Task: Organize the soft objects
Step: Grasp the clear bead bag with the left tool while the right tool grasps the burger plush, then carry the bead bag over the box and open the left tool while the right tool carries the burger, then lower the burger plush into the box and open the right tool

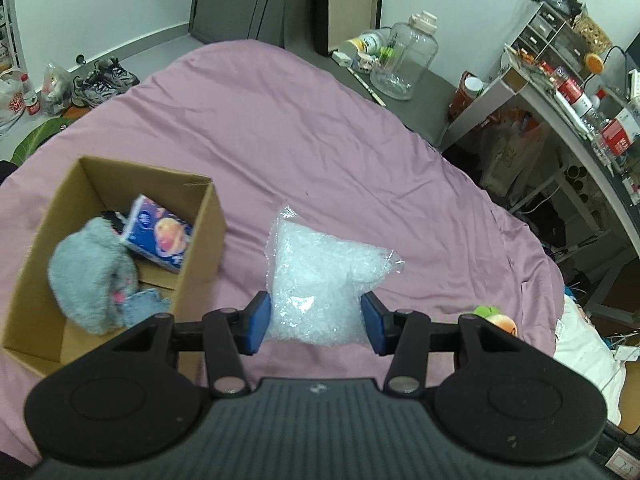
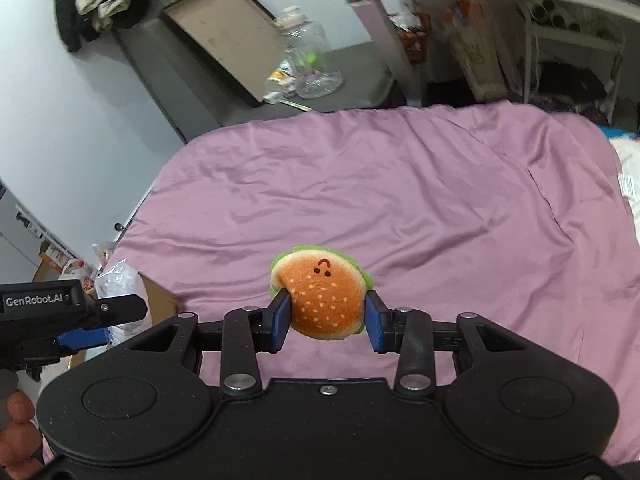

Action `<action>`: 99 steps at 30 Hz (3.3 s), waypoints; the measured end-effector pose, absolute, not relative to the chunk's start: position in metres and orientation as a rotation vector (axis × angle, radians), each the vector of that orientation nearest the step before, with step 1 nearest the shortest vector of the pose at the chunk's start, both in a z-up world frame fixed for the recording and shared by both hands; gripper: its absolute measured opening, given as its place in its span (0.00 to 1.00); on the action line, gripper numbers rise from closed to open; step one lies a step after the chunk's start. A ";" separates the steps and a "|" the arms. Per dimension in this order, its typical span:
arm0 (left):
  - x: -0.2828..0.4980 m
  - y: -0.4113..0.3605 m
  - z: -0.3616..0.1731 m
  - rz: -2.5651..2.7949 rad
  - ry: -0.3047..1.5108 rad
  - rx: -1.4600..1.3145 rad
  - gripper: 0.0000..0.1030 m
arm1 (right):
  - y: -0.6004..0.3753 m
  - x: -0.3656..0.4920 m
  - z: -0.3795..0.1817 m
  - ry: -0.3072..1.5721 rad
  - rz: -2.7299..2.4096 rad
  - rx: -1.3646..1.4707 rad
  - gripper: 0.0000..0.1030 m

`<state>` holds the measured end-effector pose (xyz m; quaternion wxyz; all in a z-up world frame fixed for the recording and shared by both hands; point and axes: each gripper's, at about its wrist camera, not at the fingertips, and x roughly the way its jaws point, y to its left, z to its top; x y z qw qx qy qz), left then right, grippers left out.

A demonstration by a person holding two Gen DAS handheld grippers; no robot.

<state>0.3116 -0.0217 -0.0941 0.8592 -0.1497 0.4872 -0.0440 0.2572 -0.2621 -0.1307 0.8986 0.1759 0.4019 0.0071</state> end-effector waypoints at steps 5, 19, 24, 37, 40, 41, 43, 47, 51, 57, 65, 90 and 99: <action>0.297 0.004 -0.082 -0.090 0.996 -0.334 0.47 | -0.238 0.245 -0.112 0.798 0.037 0.340 0.37; 0.259 0.071 -0.060 -0.050 0.936 -0.373 0.47 | -0.186 0.215 -0.071 0.717 0.076 0.292 0.37; 0.248 0.092 -0.055 -0.043 0.923 -0.357 0.47 | -0.168 0.207 -0.065 0.711 0.089 0.281 0.37; 0.233 0.145 -0.053 0.001 0.929 -0.360 0.47 | -0.123 0.197 -0.055 0.701 0.141 0.232 0.37; 0.232 0.157 -0.057 0.019 0.936 -0.354 0.47 | -0.116 0.197 -0.056 0.704 0.143 0.228 0.37; 0.232 0.161 -0.059 0.021 0.941 -0.357 0.47 | -0.113 0.198 -0.056 0.704 0.146 0.226 0.37; 0.233 0.166 -0.064 0.026 0.950 -0.365 0.47 | -0.108 0.199 -0.057 0.706 0.152 0.224 0.37; 0.236 0.173 -0.075 0.029 0.968 -0.373 0.47 | -0.096 0.202 -0.059 0.707 0.170 0.211 0.37; 0.243 0.178 -0.083 0.024 0.979 -0.383 0.47 | -0.087 0.205 -0.063 0.722 0.178 0.205 0.37; 0.257 0.173 -0.100 0.008 1.012 -0.385 0.47 | -0.078 0.214 -0.073 0.750 0.185 0.208 0.37; 0.275 0.172 -0.127 -0.011 1.085 -0.373 0.48 | -0.060 0.233 -0.091 0.812 0.215 0.190 0.37; 0.293 0.182 -0.117 0.071 1.125 -0.317 0.65 | -0.050 0.254 -0.096 0.821 0.290 0.250 0.59; 0.278 0.161 -0.090 0.103 1.107 -0.217 0.87 | -0.065 0.241 -0.083 0.802 0.313 0.243 0.65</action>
